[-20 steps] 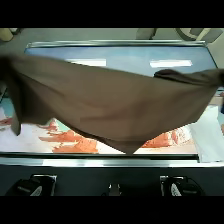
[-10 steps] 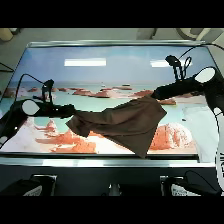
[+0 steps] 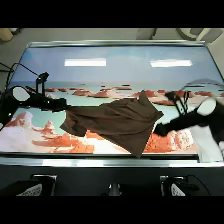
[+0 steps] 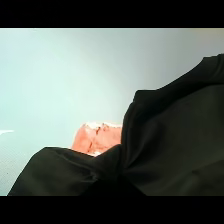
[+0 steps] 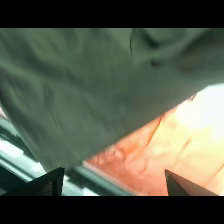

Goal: Fold the shirts.

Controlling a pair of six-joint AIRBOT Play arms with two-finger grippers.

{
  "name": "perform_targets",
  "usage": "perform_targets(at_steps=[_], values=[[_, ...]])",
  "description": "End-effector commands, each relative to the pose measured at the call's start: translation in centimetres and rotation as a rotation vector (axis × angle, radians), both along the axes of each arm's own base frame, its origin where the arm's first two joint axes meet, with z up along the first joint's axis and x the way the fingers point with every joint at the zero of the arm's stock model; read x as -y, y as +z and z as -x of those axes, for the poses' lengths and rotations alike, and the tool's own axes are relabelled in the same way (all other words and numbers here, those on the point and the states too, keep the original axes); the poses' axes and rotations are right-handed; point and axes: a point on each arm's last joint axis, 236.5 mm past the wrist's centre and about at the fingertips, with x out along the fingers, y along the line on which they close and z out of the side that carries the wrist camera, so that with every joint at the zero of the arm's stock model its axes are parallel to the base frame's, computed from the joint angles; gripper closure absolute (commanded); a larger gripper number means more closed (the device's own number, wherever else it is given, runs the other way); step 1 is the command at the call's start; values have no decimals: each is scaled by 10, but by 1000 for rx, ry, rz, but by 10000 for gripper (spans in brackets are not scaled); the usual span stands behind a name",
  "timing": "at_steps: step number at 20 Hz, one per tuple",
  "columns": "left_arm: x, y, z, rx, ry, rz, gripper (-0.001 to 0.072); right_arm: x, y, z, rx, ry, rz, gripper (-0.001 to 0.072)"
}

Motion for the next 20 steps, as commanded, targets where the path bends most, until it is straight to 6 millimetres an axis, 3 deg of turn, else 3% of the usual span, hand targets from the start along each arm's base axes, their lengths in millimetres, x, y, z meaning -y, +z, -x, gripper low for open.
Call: perform_targets(at_steps=[1,3,9,12,13,14,15,16,17,18,19,20], values=[[1,0,2,-6,-23,-5,674,-33,-67,89,-152,-149,-128,48],[7,0,4,-6,-40,-6,674,-62,-77,97,-184,-245,-278,51],[24,2,10,-2,-85,-4,674,-64,-95,79,-168,-388,-315,80],[24,4,10,4,-86,-5,674,-92,-101,67,-158,-371,-379,124],[24,5,10,7,-86,-4,674,-103,-101,58,-126,-365,-392,264],[24,8,10,15,-86,-4,674,-110,-96,47,-91,-356,-403,534],[22,16,7,37,-81,-3,674,-113,-81,31,-31,-320,-418,688],[20,31,2,79,-82,-3,674,-116,-59,13,63,-230,-419,690],[16,56,-6,146,-81,-3,675,-118,-25,-5,175,-99,-400,690],[11,95,-15,244,-65,2,675,-114,16,-21,302,38,-337,690],[4,148,-21,373,-47,3,675,-102,66,-38,451,161,-239,690],[-4,208,-21,515,-29,-5,675,-78,135,-56,637,222,-85,690]])
